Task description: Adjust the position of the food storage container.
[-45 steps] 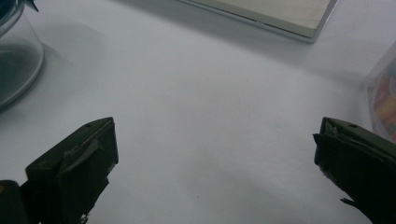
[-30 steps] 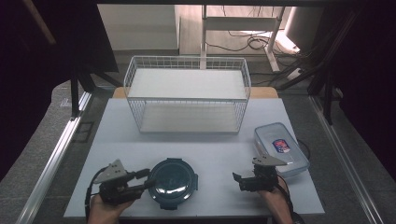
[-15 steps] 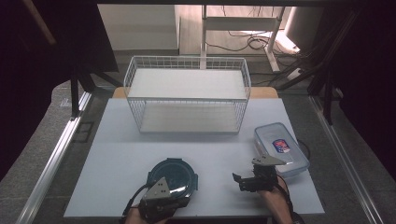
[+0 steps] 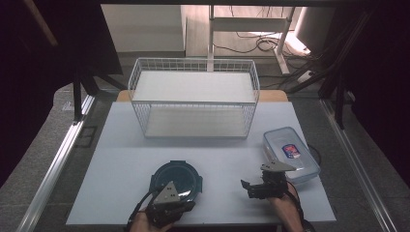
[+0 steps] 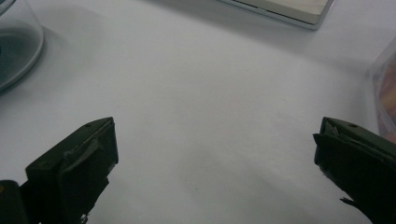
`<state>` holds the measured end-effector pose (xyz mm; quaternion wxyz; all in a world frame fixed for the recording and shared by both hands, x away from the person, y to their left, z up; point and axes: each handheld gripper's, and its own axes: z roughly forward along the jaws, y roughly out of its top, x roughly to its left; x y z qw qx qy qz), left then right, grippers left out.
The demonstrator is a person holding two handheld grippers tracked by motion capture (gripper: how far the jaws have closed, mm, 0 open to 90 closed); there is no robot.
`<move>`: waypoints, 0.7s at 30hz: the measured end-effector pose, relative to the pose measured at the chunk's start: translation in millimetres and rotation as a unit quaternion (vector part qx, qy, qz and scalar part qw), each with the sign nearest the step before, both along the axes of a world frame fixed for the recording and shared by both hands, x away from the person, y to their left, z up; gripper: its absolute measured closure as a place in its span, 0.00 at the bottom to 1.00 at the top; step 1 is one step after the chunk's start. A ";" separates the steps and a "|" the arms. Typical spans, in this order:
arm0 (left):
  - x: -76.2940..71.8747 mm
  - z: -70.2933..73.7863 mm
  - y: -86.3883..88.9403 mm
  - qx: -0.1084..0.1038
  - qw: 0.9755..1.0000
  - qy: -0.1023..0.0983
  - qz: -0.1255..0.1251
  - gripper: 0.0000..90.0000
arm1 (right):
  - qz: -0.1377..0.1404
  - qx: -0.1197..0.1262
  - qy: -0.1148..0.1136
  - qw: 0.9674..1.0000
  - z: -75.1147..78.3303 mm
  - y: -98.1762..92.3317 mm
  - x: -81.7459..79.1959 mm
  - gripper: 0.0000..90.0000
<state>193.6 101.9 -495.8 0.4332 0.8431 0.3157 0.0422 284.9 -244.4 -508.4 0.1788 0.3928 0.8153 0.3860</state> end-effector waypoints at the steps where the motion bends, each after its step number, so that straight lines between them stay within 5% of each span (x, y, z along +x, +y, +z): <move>1: 2.9 -0.3 2.1 0.001 1.000 -0.002 0.004 1.00 | 0.000 -0.001 0.000 1.000 -0.1 0.0 0.1 0.00; 17: 44.2 -3.8 48.5 -0.009 0.997 -0.001 0.073 1.00 | 0.002 -0.010 0.000 1.000 -1.0 1.5 0.0 0.00; 21: 54.2 -4.5 64.9 -0.005 0.995 -0.004 0.104 1.00 | 0.002 -0.011 0.000 1.000 -1.1 1.7 -0.1 0.00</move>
